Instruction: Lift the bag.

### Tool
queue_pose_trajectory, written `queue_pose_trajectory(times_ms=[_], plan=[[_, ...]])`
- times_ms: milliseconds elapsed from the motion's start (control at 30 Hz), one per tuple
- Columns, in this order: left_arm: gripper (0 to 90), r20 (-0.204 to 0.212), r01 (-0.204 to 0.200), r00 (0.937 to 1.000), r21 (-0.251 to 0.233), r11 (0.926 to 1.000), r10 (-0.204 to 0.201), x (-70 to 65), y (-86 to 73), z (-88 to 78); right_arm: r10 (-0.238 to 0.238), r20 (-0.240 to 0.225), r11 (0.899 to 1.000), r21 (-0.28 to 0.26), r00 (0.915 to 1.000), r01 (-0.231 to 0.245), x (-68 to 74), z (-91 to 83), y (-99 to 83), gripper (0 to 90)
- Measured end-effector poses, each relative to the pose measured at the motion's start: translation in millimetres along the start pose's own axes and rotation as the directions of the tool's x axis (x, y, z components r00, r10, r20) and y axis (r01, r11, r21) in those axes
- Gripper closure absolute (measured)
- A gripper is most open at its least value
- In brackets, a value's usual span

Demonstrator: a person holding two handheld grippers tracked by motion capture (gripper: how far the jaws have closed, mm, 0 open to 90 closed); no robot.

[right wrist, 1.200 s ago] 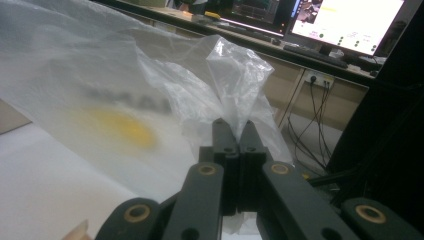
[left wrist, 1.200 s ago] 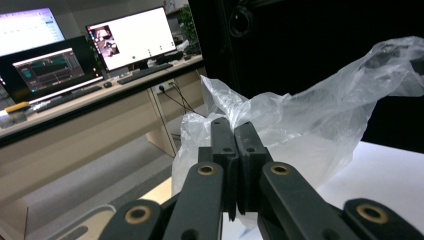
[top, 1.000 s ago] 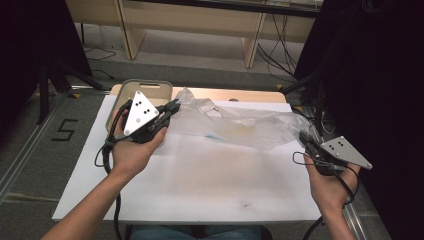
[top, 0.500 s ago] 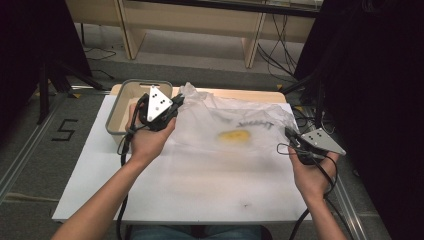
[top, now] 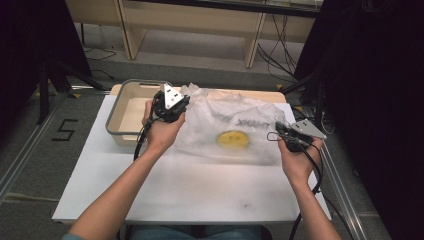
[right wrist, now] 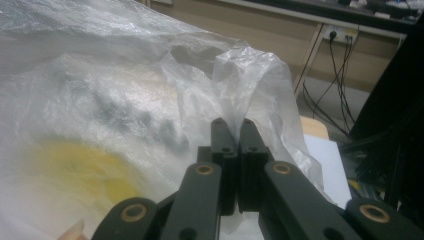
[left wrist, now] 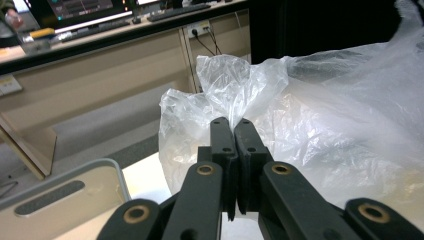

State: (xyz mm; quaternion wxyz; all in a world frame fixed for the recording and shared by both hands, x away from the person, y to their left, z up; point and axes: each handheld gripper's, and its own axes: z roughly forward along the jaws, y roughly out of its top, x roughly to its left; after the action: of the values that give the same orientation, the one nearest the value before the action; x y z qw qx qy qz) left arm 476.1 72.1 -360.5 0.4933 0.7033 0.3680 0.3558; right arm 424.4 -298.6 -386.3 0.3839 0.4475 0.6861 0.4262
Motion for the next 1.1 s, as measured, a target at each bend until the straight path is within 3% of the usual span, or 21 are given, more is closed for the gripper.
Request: queue_pose_trajectory(times_ms=[133, 233, 433, 500, 633, 767, 900, 1000, 1100], plan=[[85.1, 0.006, 0.019, 0.9998, 0.024, 0.9995, -0.02, 0.0, -5.1, 10.8, 0.012, 0.001, 1.0, 0.029, 0.9999, -0.012, 0.3, 11.4, -3.6, 88.4], [77.6, 0.016, 0.032, 0.9993, 0.041, 0.9987, -0.032, 0.2, -8.7, 17.5, 0.019, -0.001, 0.999, 0.045, 0.9998, -0.019, 0.9, 17.5, -6.7, 88.2], [38.3, -0.005, 0.06, 0.9982, 0.005, 0.9982, -0.06, -3.4, -6.6, 17.6, 0.04, 0.005, 0.998, 0.057, 0.9992, -0.04, -1.9, 22.9, -8.1, 84.9], [31.4, -0.009, 0.07, 0.9975, -0.007, 0.9975, -0.07, -4.2, -5.2, 13.6, 0.047, 0.012, 0.998, 0.045, 0.9988, -0.048, -3.2, 22.6, -7.5, 80.4], [28.5, -0.071, 0.066, 0.995, -0.057, 0.9962, -0.07, -5.8, -3.8, 2.6, 0.067, 0.028, 0.997, 0.025, 0.9974, -0.067, -6.5, 20.3, -6.6, 65.7], [30.1, -0.039, 0.089, 0.9951, -0.063, 0.994, -0.091, -3.9, -3.7, -2.8, 0.076, 0.04, 0.997, -0.007, 0.9963, -0.075, -10.7, 17.2, -4.7, 47.8], [30.0, -0.028, 0.085, 0.9959, -0.042, 0.9955, -0.086, -3.5, -9.2, -4.5, 0.069, 0.07, 0.997, -0.052, 0.9952, -0.065, -11.3, 11.2, 0.0, 29.2], [29.8, -0.015, 0.084, 0.9963, -0.026, 0.9962, -0.084, -3.0, -14.3, -5.8, 0.065, 0.085, 0.995, -0.086, 0.9942, -0.058, -13.3, 5.6, 4.2, 22.1], [29.7, 0.003, 0.081, 0.9967, -0.012, 0.9966, -0.081, -2.6, -18.6, -9.6, 0.055, 0.057, 0.994, -0.093, 0.9968, -0.05, -12.7, 0.4, 5.6, 20.0]])
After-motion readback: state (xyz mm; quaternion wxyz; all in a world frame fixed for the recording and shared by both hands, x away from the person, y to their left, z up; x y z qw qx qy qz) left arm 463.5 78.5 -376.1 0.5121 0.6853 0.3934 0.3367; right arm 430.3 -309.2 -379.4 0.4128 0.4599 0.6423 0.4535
